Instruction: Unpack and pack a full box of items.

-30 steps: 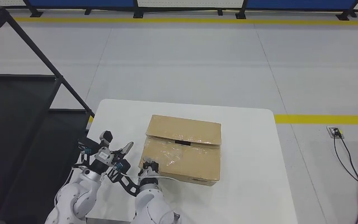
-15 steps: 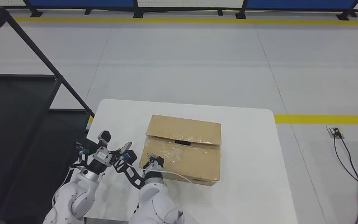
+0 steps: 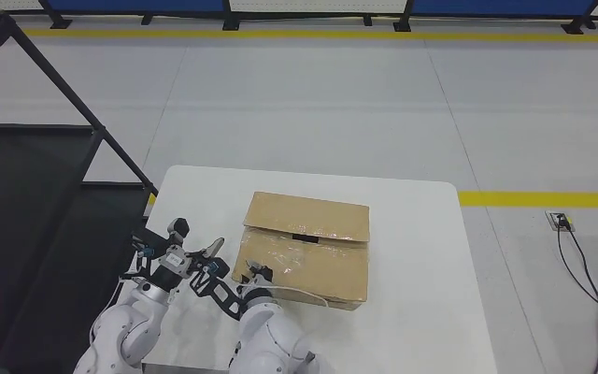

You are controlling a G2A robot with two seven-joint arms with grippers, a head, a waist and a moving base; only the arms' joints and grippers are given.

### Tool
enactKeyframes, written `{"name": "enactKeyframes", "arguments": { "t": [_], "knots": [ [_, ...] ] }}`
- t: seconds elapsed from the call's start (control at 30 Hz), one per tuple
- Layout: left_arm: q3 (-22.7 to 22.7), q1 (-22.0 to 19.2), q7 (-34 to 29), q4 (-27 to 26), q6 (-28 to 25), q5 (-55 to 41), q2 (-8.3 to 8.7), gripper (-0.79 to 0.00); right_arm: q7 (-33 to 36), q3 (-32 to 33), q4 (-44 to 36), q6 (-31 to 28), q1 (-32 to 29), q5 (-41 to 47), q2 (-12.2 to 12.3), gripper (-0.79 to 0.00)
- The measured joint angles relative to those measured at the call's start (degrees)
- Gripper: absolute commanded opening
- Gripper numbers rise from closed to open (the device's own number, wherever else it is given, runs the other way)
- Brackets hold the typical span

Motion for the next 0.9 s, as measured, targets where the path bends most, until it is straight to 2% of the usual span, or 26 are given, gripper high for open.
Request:
{"name": "enactKeyframes", "arguments": {
  "t": [0.23, 0.3, 0.33, 0.37, 0.4, 0.7, 0.9],
  "knots": [
    [-0.03, 0.27, -0.15, -0.25, 0.18, -0.33, 0.07, 0.000, 0.97, 0.54, 1.48, -0.69, 1.26, 0.13, -0.74, -0.486],
    [-0.06, 0.32, -0.29, -0.35, 0.14, -0.43, 0.10, 0.000, 1.58, 0.39, 2.13, -0.27, 1.56, -0.53, -0.97, -0.566],
    [-0.10, 0.34, -0.40, -0.45, 0.11, -0.51, 0.12, 0.000, 1.92, 0.29, 2.48, 0.07, 1.73, -1.02, -1.11, -0.628],
    [-0.13, 0.35, -0.46, -0.53, 0.09, -0.60, 0.13, 0.000, 2.08, 0.22, 2.67, 0.29, 1.80, -1.28, -1.22, -0.757],
    [-0.14, 0.35, -0.52, -0.60, 0.06, -0.67, 0.14, 0.000, 2.15, 0.18, 2.79, 0.45, 1.83, -1.44, -1.32, -0.785],
    [0.20, -0.16, -1.22, -0.72, 0.28, -0.87, 0.19, 0.000, 2.44, 0.27, 1.29, 0.90, 0.91, -4.01, -1.69, -0.785],
    [0.48, -0.50, -1.87, -1.16, 0.40, -0.80, 0.23, 0.000, 0.84, 1.64, -5.41, 1.26, -1.68, -6.11, -0.95, -0.785]
  ]
}}
